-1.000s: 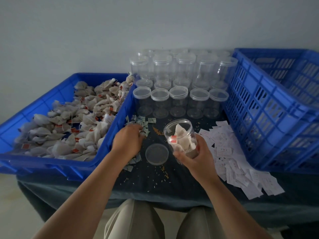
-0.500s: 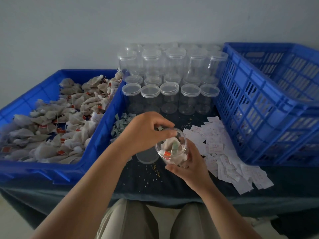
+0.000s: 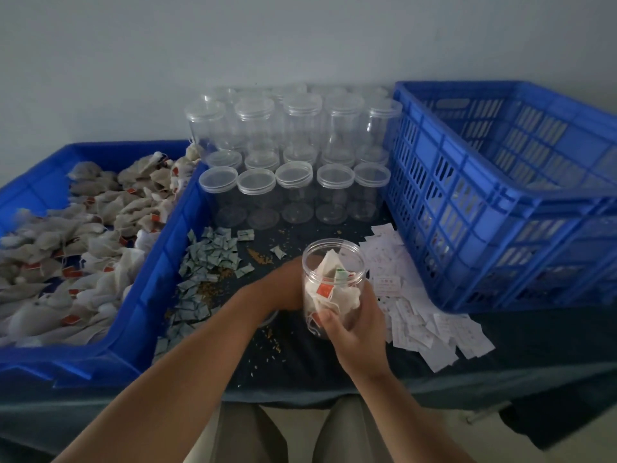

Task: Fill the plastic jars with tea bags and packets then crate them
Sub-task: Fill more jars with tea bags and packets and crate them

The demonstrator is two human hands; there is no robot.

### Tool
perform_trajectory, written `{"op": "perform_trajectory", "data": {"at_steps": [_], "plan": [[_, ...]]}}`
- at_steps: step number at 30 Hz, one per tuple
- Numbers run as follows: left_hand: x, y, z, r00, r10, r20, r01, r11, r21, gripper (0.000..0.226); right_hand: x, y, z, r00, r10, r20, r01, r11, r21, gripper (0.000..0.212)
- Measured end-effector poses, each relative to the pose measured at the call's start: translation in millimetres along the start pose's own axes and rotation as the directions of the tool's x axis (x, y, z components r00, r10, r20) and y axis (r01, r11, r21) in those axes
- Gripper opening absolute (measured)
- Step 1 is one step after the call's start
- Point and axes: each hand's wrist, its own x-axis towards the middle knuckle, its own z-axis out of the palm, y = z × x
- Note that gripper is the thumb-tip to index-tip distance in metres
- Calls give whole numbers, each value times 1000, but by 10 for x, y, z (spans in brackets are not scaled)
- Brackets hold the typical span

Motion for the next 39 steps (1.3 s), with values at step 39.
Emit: {"op": "perform_trajectory", "data": {"at_steps": [39], "plan": [[-595,-49,-607,649,-31,-760,-44,996,-78,11,46,36,48,990,108,90,-111,993,25,54]]}}
